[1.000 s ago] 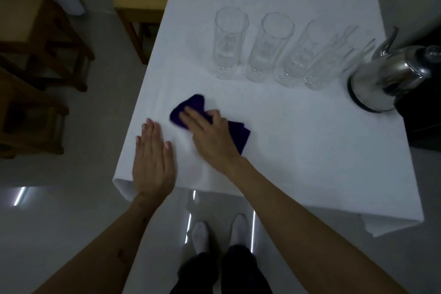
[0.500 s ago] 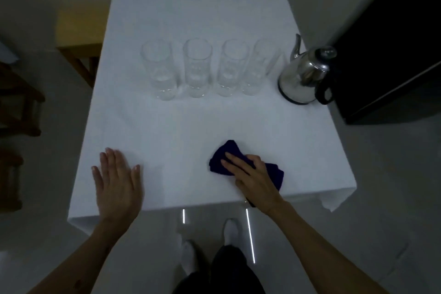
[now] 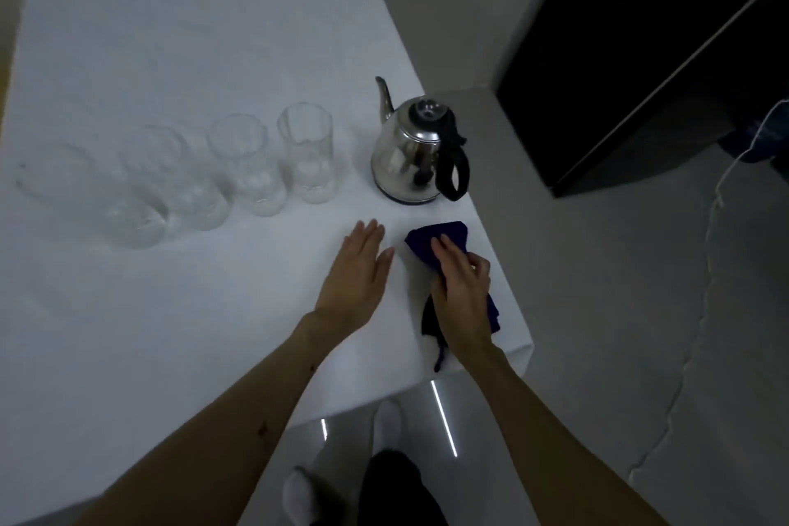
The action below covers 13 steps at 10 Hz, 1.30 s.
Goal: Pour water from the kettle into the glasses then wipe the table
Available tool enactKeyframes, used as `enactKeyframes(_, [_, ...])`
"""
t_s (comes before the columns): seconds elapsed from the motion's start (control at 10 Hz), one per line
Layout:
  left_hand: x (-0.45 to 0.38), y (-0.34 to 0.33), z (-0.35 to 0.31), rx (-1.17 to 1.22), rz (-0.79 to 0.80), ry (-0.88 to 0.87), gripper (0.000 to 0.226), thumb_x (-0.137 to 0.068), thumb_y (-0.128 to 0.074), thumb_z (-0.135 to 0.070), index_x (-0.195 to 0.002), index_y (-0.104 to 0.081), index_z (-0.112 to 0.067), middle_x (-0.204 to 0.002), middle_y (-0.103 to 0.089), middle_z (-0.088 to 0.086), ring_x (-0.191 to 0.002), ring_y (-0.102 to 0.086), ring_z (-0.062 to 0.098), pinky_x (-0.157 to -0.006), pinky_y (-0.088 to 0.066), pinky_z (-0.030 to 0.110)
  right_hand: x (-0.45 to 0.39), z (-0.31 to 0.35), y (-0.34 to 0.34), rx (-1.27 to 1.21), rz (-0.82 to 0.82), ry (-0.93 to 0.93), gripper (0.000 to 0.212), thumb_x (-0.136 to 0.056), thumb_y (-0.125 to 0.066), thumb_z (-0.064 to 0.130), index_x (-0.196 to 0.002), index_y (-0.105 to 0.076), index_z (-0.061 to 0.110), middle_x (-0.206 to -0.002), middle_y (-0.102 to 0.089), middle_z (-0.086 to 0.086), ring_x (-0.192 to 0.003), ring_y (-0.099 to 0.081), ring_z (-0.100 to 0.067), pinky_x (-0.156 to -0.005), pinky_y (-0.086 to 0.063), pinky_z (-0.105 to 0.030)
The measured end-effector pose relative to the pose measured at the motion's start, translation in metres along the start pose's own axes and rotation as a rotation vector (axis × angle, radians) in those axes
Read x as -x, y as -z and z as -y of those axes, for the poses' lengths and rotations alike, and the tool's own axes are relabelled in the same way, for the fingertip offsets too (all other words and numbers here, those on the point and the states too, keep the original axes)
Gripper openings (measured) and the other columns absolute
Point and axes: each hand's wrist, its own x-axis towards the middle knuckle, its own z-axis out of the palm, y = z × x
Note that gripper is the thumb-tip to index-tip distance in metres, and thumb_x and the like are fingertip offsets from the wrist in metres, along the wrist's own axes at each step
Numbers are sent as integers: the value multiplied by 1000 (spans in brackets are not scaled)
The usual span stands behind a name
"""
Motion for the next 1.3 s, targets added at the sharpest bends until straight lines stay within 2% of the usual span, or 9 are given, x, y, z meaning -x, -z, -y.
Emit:
enactKeyframes(0.1, [-33, -21, -16, -60, 48, 24, 48, -102, -37, -33, -139, -46, -3, -144, -46, 15, -135, -37, 30, -115, -28, 37, -5, -14, -2, 1, 124, 81, 50, -97, -43, 28, -140, -56, 7, -145, -56, -12, -118, -50, -37, -102, -45, -50])
enactKeyframes(0.2, [-47, -33, -20, -175, 54, 41, 45, -97, -43, -42, -116, -61, -6, -115, -56, 14, -108, -48, 31, -93, -43, 44, -1, -21, 5, -59, 114, 43, 56, -100, -40, 42, -144, -50, 9, -148, -52, -11, -126, -49, -31, -107, -40, -43])
enactKeyframes(0.4, [-58, -37, -31, -138, -13, 55, 16, -94, -55, -16, -102, -53, -3, -103, -54, 16, -94, -51, 32, -78, -45, 38, 9, -29, 21, -60, 13, -187, 33, -101, -56, 12, -133, -58, 5, -117, -68, -13, -102, -64, -29, -89, -52, -42])
enactKeyframes(0.5, [-60, -35, -33, -116, -161, 28, 6, -93, -55, -7, -99, -54, -4, -101, -52, 15, -88, -51, 27, -75, -48, 39, 1, -31, 23, -206, 49, -286, 31, -104, -50, 10, -134, -54, 7, -121, -58, -4, -101, -58, -11, -97, -54, -36])
enactKeyframes(0.6, [-54, -42, -39, -73, -271, 139, 21, -96, -50, -5, -116, -52, 1, -118, -51, 20, -109, -48, 32, -93, -47, 46, -1, -27, 22, -79, -20, -188, 37, -97, -60, 7, -134, -57, 6, -128, -62, -13, -102, -60, -23, -92, -55, -43])
enactKeyframes(0.7, [-28, -60, -52, -92, -195, 58, 42, -102, -36, -15, -141, -38, 0, -150, -37, 18, -144, -25, 32, -119, -23, 44, 2, -36, 15, 179, 31, 73, 49, -99, -48, 24, -146, -51, 10, -149, -53, -11, -129, -53, -29, -105, -41, -46])
enactKeyframes(0.9, [21, -90, -20, -434, 66, 53, 62, -98, 9, -43, -152, 7, -13, -161, 8, 5, -149, 7, 24, -121, -5, 42, 9, -53, 7, 262, 214, 147, 60, -108, -3, 36, -155, -25, 7, -162, -27, -9, -150, -26, -24, -119, -12, -51])
enactKeyframes(1.2, [15, -56, -31, -639, 131, -17, 59, -102, -11, -35, -142, -40, -2, -145, -47, 17, -134, -46, 31, -104, -39, 50, -9, -28, 33, 285, 267, 163, 58, -108, -16, 34, -148, -42, 3, -152, -46, -14, -141, -43, -30, -119, -2, -42])
enactKeyframes(1.3, [9, -13, -45, -692, 40, -49, 64, -102, -9, -32, -126, -62, -8, -134, -60, 14, -126, -55, 29, -113, -32, 45, -36, 11, 62, 233, 170, 215, 58, -99, -33, 36, -144, -50, 5, -150, -50, -14, -139, -47, -30, -123, -12, -45])
